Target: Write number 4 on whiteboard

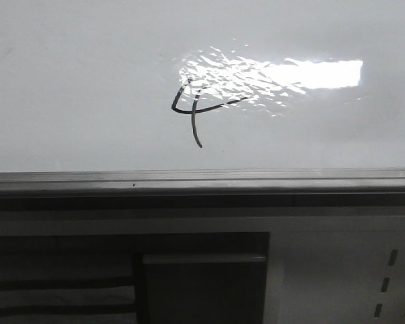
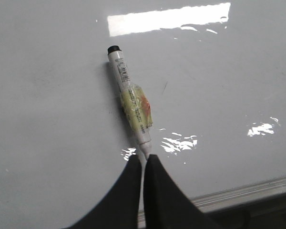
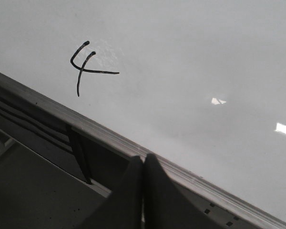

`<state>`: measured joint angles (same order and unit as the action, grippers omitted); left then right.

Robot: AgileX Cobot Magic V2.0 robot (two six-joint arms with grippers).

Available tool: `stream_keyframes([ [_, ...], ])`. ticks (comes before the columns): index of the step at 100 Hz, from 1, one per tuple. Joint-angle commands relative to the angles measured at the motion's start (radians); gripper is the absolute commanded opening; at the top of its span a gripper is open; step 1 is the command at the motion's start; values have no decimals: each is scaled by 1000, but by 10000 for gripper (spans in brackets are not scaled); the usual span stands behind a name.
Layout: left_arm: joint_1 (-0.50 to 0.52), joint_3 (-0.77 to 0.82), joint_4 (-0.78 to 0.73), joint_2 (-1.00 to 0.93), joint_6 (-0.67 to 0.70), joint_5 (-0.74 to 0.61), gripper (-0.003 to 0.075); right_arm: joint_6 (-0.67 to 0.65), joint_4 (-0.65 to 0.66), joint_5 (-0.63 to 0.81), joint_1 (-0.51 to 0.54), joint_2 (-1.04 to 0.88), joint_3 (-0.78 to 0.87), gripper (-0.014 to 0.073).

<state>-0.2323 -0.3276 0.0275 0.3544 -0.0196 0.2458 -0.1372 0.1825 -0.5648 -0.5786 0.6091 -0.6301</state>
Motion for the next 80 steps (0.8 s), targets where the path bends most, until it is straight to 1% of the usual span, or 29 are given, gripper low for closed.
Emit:
stream_keyframes([
  [1,2,-26,10,7,13,-91,-20,0,21,59,2,0,-23,-71],
  [18,2,-26,10,7,13,-91,-20,0,21,59,2,0,-23,-71],
  [25,4,-12,10,-22,13,-94,-20,0,21,59,2,0,-23,-71],
  [38,63,54,-8,-99,13,-113,-20,0,21,59,2,0,-23,-71],
  [50,150,142,-13,-202,13,-122,-20,0,21,59,2,0,-23,-71],
  [59,197,212,10,-280,13,-125,-20,0,21,59,2,0,-23,-71],
  [65,214,251,19,-323,13,-141,-20,0,21,59,2,0,-23,-71],
  [75,215,320,19,-391,13,-208,-20,0,21,59,2,0,-23,-71],
  [80,211,357,19,-385,13,-287,-20,0,21,59,2,0,-23,-71],
])
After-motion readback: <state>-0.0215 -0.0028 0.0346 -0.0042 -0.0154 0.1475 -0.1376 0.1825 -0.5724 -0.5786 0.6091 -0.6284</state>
